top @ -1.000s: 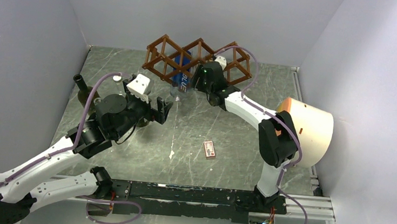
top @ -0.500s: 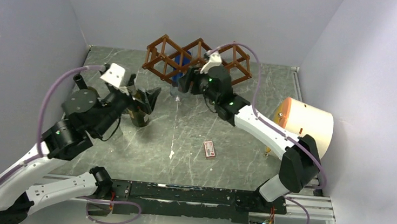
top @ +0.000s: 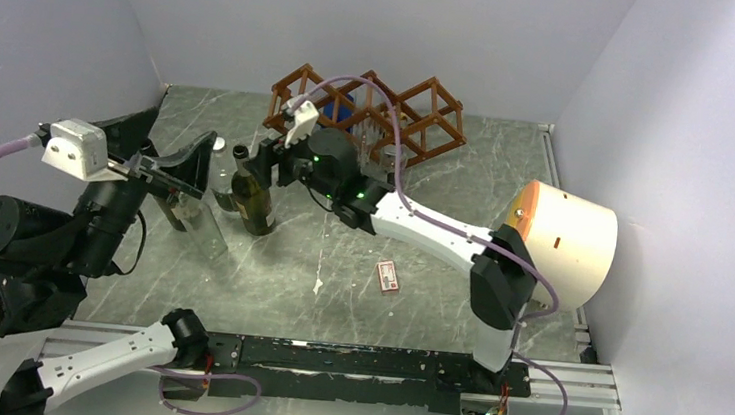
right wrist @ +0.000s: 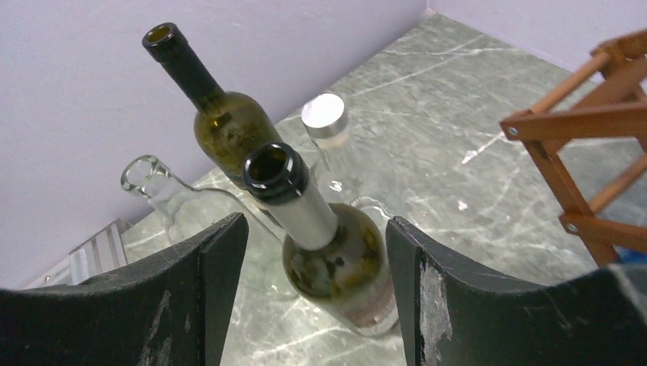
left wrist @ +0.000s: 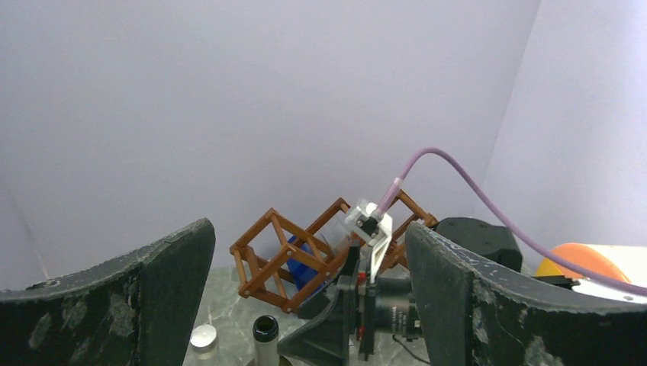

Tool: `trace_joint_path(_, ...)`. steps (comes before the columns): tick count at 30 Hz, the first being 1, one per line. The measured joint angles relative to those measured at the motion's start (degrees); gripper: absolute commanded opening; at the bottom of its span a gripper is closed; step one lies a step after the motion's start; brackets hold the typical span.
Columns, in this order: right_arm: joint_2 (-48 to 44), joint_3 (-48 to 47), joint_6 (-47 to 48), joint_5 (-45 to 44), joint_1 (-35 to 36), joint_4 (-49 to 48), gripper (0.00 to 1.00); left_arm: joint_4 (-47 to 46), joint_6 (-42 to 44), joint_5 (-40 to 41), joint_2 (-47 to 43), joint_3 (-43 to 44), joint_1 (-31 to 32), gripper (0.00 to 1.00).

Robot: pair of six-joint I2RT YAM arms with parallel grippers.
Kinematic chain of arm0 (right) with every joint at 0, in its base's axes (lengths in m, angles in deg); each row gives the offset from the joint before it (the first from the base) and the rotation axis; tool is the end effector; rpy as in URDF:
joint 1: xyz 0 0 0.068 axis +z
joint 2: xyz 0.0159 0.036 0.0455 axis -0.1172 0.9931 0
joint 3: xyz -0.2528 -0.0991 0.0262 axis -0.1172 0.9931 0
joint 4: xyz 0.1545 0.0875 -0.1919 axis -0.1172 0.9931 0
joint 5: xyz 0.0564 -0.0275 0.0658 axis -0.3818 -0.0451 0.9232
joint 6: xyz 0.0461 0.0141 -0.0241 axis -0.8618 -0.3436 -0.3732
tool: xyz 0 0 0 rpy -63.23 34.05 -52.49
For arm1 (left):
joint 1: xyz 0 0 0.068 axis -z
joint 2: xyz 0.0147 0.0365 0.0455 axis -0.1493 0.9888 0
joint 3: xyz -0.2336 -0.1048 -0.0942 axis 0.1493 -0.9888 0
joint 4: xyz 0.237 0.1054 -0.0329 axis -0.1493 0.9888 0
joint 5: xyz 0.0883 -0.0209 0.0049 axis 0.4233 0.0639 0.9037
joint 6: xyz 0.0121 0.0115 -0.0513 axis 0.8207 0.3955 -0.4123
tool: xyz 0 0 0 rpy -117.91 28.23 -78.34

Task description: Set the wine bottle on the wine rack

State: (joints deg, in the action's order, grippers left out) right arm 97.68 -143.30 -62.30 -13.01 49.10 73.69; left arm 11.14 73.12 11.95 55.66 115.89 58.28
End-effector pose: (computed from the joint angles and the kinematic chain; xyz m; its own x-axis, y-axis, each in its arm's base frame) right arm 0.2477 0.3659 0.3426 -0.2699 0.0673 -0.9605 -0.7930 0.5503 0.2613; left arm 0.0466 -0.0293 0.5072 0.3085 -0.1931 -0.9314 0.3670 0.9275 -0.0707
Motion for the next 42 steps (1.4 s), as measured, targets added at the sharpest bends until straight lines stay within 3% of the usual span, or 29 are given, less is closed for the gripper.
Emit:
trace_joint_path(5, 6.21, -5.79, 1.90, -0.33, 1.55, -0.28, 0.70, 0.35, 0.55, 0.83, -0.44, 0.13, 0.00, 0.98)
trace_joint_path(9, 9.84, -8.55, 4.37, -0.24, 2.05, 0.24, 0.61, 1.05, 0.57, 1.20, -0.46, 0.13, 0.00, 0.98)
trace_joint_path(16, 11.63, -10.16, 9.75, -0.98, 2.75, 0.37, 0.18, 1.11, 0.83, 2.08, -0.57, -0.22, 0.00, 0.97)
trace_joint_path(20, 10.38, -7.30, 12.02, -3.21, 3.72, -2.60, 0.05, 1.03, 1.42, 2.40, -0.92, -1.53, 0.00, 0.96)
trace_joint_path(24, 6.97, -2.43, 15.17, -7.10, 5.77, -4.24, 0.00, 0.98, 1.51, 2.78, -0.92, -2.75, 0.00, 0.96)
trace_joint_path(33, -7.39, 12.55, 17.11, -14.36, 6.86, -4.50, 0.00, 0.94, -0.81, 2.71, -0.85, -7.26, 0.00, 0.96)
trace_joint_path(42, -26.10, 26.69, 16.04, -24.63, 6.69, -0.57, 0.00, -2.12, -14.29, -0.24, 0.46, -19.87, 0.00, 0.99)
